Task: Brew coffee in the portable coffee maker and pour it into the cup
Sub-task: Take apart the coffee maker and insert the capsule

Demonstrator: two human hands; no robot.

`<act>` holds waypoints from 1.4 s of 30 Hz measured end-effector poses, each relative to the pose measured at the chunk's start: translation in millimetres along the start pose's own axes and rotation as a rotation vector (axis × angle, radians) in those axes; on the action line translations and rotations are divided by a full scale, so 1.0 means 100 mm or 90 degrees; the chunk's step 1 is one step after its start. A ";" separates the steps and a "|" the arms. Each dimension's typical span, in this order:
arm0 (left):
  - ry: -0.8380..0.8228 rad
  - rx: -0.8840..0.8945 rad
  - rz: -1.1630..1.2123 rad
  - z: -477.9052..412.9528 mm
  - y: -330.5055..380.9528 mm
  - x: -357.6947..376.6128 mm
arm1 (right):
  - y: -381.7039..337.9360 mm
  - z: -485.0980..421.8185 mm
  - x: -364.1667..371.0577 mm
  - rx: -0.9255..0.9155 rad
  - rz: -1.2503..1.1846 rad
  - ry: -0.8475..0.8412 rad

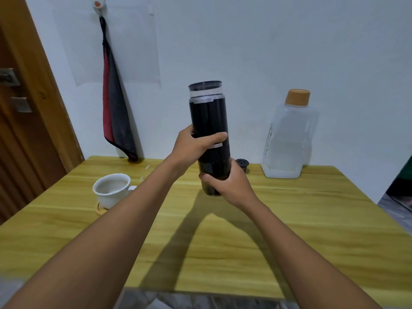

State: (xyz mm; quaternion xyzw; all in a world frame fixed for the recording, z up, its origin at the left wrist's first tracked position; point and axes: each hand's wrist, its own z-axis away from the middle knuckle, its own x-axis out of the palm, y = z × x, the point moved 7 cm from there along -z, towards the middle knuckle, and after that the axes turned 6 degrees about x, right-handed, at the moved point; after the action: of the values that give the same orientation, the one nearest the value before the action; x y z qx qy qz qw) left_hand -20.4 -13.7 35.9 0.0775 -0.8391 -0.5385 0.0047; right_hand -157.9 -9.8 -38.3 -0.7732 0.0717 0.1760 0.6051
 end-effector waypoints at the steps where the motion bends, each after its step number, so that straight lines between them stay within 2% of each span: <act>1: -0.002 -0.002 0.004 0.04 0.04 -0.01 | -0.04 0.04 -0.01 -0.007 0.004 0.001; 11: -0.010 -0.022 -0.013 0.21 0.20 -0.04 | -0.13 0.23 -0.02 -0.016 -0.044 -0.035; 17: 0.026 -0.008 -0.002 0.16 0.28 -0.04 | 0.05 0.25 -0.12 -0.010 0.012 -0.053; 22: 0.069 0.009 0.006 0.06 0.36 -0.13 | 0.49 0.27 -0.45 0.048 0.031 0.045; 26: 0.068 0.008 -0.005 0.06 0.35 -0.16 | 0.80 0.32 -0.56 0.118 -0.053 0.082; 29: 0.067 0.009 -0.004 0.10 0.32 -0.17 | 0.95 0.32 -0.61 0.115 0.082 0.111; 36: 0.062 0.002 -0.010 0.16 0.28 -0.16 | 1.02 0.41 -0.64 0.144 0.077 0.064; 38: 0.059 -0.009 -0.014 0.16 0.28 -0.18 | 0.83 0.46 -0.80 0.112 0.128 0.157; 40: 0.048 -0.020 -0.008 0.17 0.29 -0.18 | 0.45 0.50 -0.94 -0.014 0.169 0.259; 42: 0.027 -0.035 0.016 0.17 0.29 -0.17 | 0.07 0.48 -0.91 -0.113 0.145 0.244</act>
State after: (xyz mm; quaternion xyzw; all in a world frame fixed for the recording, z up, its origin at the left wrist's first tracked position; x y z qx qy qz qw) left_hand -9.2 16.2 56.2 0.0781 -0.8245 -0.5595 0.0317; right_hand -253.1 25.7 -21.7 -0.8294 0.2563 0.0984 0.4865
